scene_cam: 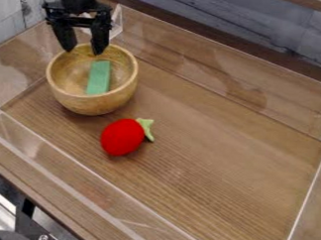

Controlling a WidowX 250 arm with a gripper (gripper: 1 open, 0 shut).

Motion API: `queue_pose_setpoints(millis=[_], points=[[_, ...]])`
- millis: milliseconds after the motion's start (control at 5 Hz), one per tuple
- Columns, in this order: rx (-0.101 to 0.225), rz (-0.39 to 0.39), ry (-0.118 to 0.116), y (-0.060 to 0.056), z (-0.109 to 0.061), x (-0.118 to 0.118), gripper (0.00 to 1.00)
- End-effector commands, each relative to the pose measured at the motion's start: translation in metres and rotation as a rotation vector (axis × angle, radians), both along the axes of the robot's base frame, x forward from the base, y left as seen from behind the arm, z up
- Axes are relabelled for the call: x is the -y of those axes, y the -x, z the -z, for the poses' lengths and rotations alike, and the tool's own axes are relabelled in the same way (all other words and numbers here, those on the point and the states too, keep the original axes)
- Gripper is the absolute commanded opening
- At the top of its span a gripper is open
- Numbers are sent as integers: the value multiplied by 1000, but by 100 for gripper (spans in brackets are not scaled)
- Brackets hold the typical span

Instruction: Remove the green object from the brown bowl and put it on the table

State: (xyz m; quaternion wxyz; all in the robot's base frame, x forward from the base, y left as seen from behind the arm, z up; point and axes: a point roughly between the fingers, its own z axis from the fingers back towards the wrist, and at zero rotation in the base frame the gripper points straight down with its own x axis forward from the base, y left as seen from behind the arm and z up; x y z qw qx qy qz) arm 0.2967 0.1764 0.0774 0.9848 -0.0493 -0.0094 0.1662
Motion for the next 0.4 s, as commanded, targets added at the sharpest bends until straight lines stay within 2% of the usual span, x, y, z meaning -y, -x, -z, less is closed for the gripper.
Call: queue_pose_setpoints(millis=[0, 200], points=[[26, 25, -38, -5, -8, -2, 100], [8, 56, -44, -5, 1, -1, 100]])
